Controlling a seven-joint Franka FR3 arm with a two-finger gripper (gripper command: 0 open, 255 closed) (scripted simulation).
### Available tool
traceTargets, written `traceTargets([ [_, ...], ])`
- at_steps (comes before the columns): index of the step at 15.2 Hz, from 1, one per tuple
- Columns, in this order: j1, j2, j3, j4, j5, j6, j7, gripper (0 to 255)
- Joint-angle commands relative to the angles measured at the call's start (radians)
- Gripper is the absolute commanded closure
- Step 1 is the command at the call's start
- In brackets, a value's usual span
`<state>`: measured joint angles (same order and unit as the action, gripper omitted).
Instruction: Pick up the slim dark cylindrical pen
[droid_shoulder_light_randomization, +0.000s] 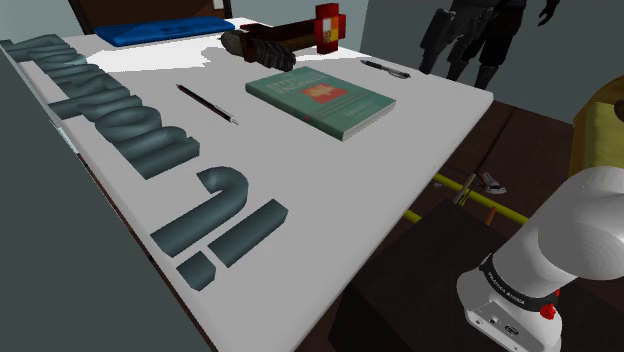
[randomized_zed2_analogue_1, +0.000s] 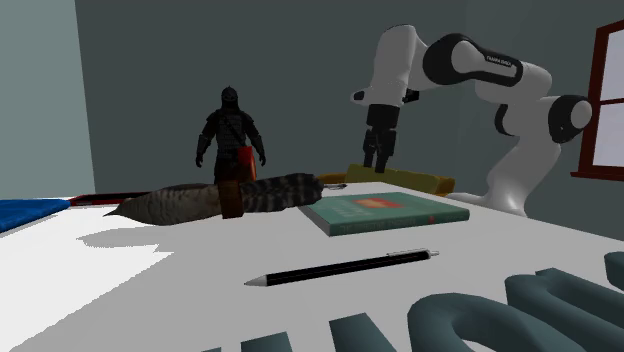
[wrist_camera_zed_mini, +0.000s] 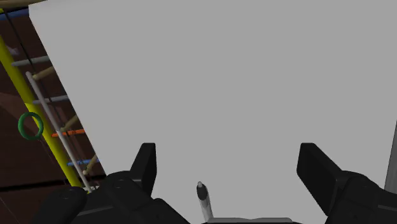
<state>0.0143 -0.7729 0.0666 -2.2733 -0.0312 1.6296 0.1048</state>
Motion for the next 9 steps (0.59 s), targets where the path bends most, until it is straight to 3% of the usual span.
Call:
traceTargets([
  [1, 0.0, 0.0, 0.0, 0.0, 0.0, 0.0, 0.0, 0],
  [9, 0.051, 0.177, 0.14, 0.136, 0.088, 0.001, 0.133, 0],
])
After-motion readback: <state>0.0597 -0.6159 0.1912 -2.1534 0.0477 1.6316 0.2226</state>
